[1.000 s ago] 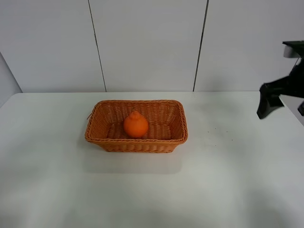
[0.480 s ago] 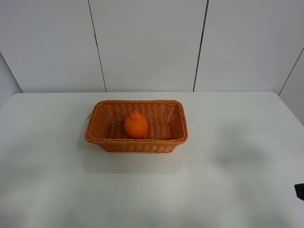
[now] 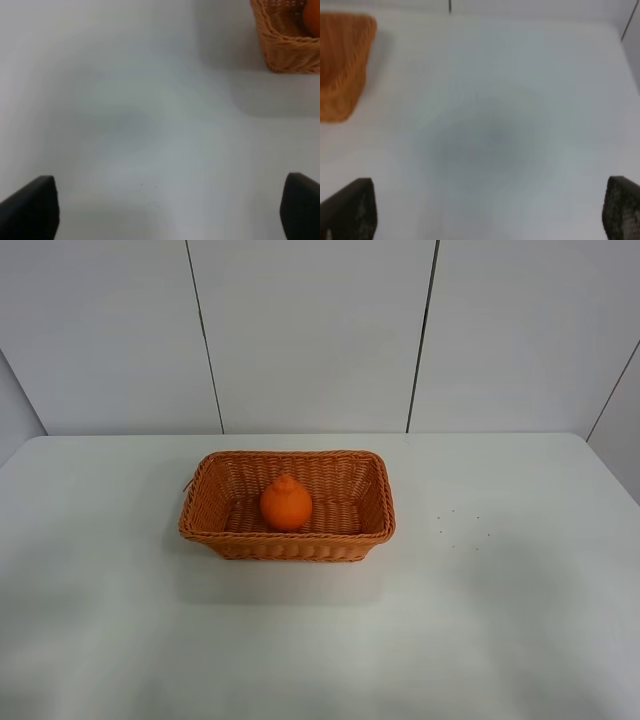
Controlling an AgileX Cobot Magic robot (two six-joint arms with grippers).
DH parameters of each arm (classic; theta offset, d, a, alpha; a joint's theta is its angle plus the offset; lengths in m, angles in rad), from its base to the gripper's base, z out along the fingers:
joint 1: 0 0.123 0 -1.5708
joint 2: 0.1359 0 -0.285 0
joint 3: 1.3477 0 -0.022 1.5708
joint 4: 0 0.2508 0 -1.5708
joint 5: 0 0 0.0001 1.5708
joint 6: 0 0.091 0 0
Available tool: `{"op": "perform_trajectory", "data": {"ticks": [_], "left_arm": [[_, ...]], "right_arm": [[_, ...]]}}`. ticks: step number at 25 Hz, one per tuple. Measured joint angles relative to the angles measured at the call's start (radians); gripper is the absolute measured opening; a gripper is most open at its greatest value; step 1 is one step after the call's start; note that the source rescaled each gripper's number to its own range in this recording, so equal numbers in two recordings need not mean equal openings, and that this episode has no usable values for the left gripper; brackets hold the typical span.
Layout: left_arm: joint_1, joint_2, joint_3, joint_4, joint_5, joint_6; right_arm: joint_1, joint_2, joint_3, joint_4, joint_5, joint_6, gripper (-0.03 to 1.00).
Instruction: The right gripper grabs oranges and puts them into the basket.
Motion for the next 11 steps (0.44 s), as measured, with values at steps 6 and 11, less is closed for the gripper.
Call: {"op": "perform_trajectory", "data": {"ticks": [6,11], "left_arm": [[0.000,0.000,0.000,0.000,0.000,0.000],[0.000,0.000,0.000,0.000,0.000,0.000]], "right_arm": [[0.000,-0.003,0.000,0.000,0.000,0.003,1.00],[0.000,-0.003,0.000,-0.001,0.000,0.003,1.00]]}}
